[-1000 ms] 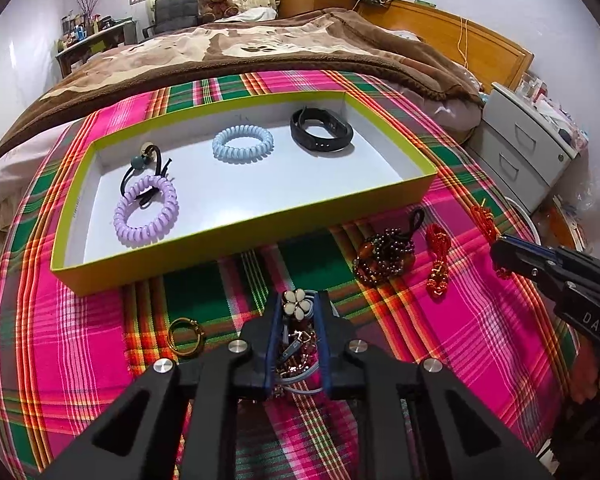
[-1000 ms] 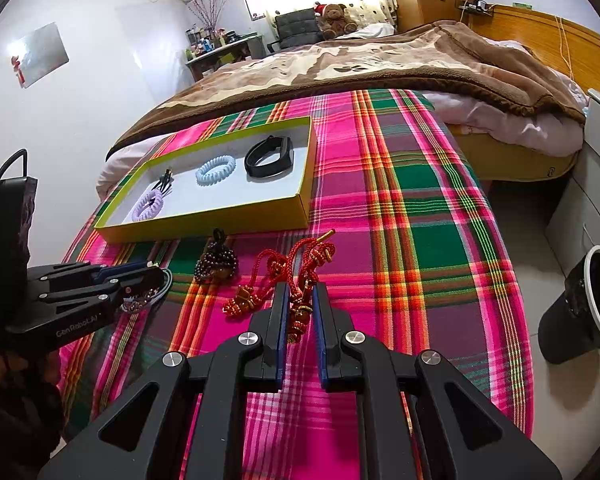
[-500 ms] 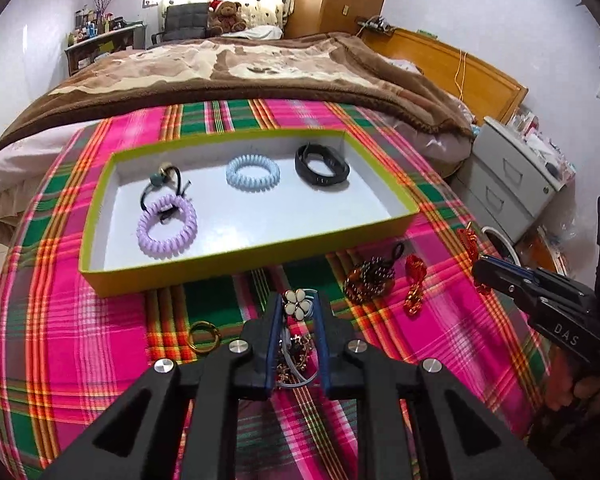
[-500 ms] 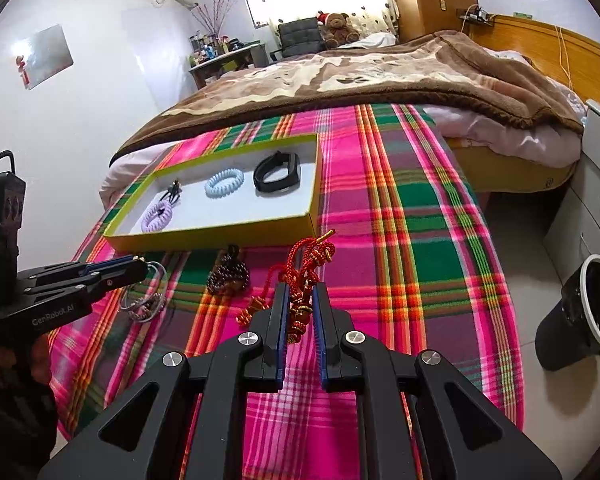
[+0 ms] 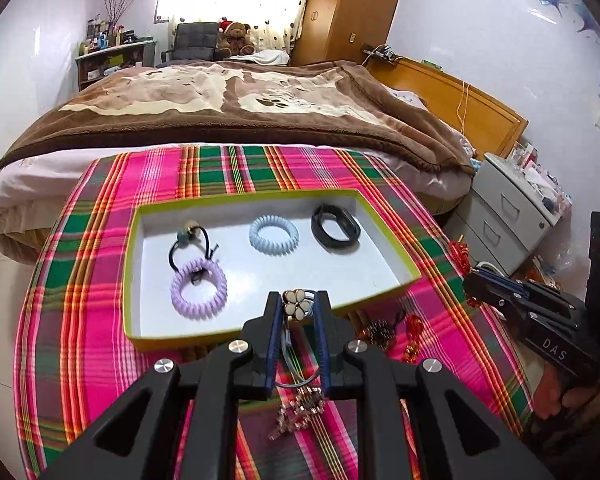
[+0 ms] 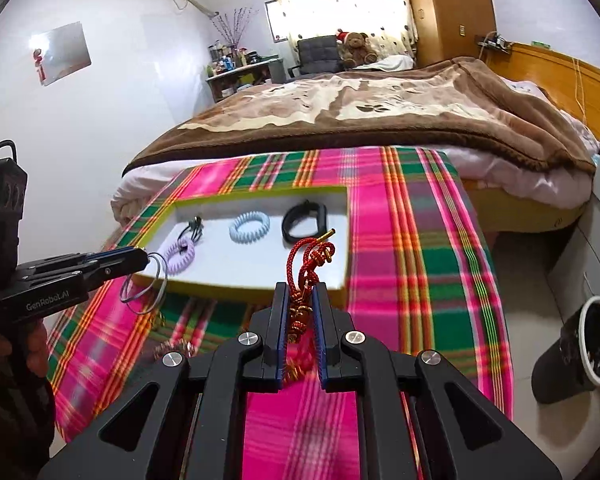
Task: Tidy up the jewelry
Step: 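Carry the red earrings and silver bracelet over the tray with both tools, then lower the silver bracelet into the tray with the left tool while the right tool releases the red earrings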
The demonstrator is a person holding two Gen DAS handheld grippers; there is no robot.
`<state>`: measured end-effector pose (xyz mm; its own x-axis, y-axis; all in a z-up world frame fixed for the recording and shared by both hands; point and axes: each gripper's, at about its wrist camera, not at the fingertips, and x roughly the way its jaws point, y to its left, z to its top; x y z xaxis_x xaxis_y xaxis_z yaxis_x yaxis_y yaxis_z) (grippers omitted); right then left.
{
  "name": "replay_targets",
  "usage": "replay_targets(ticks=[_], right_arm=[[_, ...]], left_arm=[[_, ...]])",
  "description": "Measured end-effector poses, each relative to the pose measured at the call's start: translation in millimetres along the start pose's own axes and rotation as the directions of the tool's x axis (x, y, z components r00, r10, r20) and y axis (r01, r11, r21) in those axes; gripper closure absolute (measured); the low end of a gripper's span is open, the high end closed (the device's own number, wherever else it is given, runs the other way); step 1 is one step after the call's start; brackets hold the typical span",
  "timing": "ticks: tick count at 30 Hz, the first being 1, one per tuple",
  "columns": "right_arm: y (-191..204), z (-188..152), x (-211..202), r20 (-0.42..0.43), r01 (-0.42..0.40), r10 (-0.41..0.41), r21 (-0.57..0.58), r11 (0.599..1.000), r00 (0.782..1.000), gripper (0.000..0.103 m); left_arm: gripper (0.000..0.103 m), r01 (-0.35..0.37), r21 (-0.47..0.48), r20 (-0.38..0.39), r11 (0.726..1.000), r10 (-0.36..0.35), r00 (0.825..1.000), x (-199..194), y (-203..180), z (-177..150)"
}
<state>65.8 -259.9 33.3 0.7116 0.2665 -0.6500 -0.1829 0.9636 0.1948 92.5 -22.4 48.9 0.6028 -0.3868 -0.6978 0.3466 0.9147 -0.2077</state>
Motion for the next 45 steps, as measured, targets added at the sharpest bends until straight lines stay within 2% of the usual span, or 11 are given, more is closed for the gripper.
replay_targets(ticks=[6,10,13,16,19,21,32,45], right_arm=[[5.7,15.4,28.5,-0.038,-0.009,0.008,-0.007,1.0,0.999,0.091],[9.8,20.9,49.4,-0.072,-0.016,0.016,-0.009,1.0,0.997,0.091],[11.0,22.2,60.8,-0.091,-0.022,0.021,-0.011,1.0,0.996,0.091],[10.7,24.3,73.0,-0.111,-0.027,0.026,-0.009,1.0,0.993,0.091],[10.9,26.0,82.2,-0.127,-0.028,0.027,-0.008,1.0,0.992,0.091],[11.5,26.2,88.3,-0.14,-0.031,0.029,-0.011,0.999,0.99,0.091],[20.2,23.0,117.7,-0.214,-0.054,0.044,-0.039,0.998,0.976,0.091],[24.3,19.2,131.7,-0.246,-0.043,0.024,-0.073,0.996,0.969,0.091]], left_arm=[[0.086,0.002,-0.023,-0.002,1.0,-0.002,1.0,14.4,14.1,21.1],[0.086,-0.023,-0.03,-0.007,0.999,0.023,1.0,28.7,22.7,35.0],[0.086,-0.025,-0.043,-0.026,0.999,0.024,0.999,42.4,31.5,44.6],[0.086,-0.064,-0.016,-0.031,0.998,0.063,0.998,51.9,34.2,48.9],[0.086,-0.056,-0.034,-0.053,0.998,0.054,0.997,65.4,41.2,53.4],[0.086,-0.075,-0.02,-0.059,0.997,0.074,0.996,72.2,43.0,55.5],[0.086,-0.071,-0.04,-0.124,0.997,0.066,0.99,107.1,54.7,55.8],[0.085,-0.089,-0.036,-0.165,0.995,0.082,0.983,127.2,55.8,51.3]])
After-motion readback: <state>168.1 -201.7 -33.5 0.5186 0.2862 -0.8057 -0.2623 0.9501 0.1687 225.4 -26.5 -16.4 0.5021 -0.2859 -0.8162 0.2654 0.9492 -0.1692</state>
